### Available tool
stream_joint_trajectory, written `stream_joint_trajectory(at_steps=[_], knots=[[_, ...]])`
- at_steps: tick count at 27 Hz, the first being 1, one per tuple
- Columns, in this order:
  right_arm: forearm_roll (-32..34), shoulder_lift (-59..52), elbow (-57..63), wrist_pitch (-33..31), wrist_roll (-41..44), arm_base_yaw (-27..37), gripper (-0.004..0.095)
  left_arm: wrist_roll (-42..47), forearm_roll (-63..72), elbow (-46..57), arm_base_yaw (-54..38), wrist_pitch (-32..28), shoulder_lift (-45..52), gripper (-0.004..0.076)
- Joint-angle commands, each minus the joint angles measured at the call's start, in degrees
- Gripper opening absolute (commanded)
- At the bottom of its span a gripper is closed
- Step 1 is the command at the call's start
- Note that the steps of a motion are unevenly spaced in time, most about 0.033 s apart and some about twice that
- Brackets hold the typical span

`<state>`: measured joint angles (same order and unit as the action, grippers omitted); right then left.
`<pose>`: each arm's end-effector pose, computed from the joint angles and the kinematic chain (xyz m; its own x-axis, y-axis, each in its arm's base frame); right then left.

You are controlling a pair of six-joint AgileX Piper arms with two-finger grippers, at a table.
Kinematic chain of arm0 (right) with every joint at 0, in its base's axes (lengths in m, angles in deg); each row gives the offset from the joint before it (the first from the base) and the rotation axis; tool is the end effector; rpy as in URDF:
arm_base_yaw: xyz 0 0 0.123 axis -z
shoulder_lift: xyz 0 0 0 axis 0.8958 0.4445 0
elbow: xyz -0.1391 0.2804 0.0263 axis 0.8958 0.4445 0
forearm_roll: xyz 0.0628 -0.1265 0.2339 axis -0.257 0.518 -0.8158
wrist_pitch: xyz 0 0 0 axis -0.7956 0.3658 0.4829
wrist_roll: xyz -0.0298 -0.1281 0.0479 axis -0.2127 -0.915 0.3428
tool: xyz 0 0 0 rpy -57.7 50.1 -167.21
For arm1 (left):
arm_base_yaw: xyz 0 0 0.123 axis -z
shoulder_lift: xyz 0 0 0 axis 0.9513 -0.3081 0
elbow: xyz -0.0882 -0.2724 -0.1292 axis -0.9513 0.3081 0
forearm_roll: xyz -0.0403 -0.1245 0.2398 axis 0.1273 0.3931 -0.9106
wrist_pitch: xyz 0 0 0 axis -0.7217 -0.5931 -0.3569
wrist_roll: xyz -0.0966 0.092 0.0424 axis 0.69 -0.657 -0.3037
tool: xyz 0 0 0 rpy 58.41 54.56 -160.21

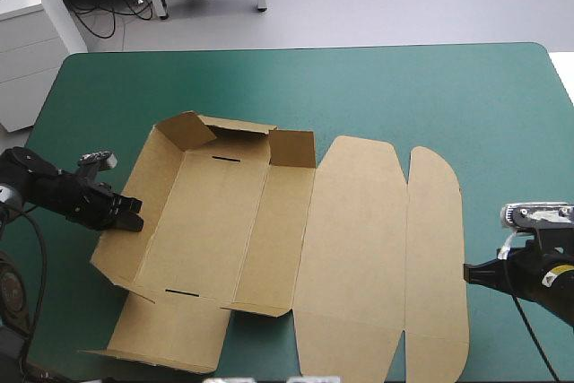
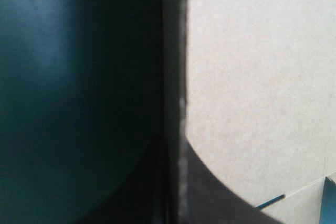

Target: Fold the box

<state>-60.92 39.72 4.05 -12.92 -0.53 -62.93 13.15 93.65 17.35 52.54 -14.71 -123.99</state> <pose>0.1341 0.0074 0.3112 -0.7362 -0.0366 -0.6757 -0.0648 0.9978 0.0165 0.3071 0.0313 0.2078 -0.9785 0.0592 -0.1973 0.1498 0.8621 -0.4840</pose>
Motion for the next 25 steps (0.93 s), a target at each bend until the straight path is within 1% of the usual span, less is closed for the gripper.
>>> stream_joint_trajectory(at_steps=[1, 2, 4, 10, 19, 23, 25], knots=[[-0.1, -0.03, -1.39, 2.62, -0.33, 0.5, -0.002, 0.01, 0.16, -1.07, 0.35, 1.97, 1.99, -0.001], [-0.1, -0.03, -1.39, 2.62, -0.33, 0.5, -0.002, -0.17, -0.58, -1.17, 0.35, 0.96, 1.99, -0.001], [-0.1, -0.03, -1.39, 2.62, -0.33, 0.5, -0.002, -3.67, -2.83, -2.66, 1.81, 0.56, 1.99, -0.001], [-0.1, -0.03, -1.39, 2.62, 0.09, 0.5, -0.002, -3.14, -17.81, -11.64, 16.82, -5.75, 1.99, -0.001], [-0.34, -0.03, -1.39, 0.35, 0.1, 0.5, -0.002, 5.89, -39.0, -21.02, 40.89, -23.15, 1.99, -0.001], [-0.34, -0.03, -1.39, -0.11, 0.1, 0.5, -0.002, 12.08, -53.58, -22.33, 51.11, -30.29, 1.99, -0.001], [-0.34, -0.03, -1.39, -0.35, 0.1, 0.5, -0.002, 16.04, -62.54, -22.45, 56.02, -32.68, 1.99, -0.001]])
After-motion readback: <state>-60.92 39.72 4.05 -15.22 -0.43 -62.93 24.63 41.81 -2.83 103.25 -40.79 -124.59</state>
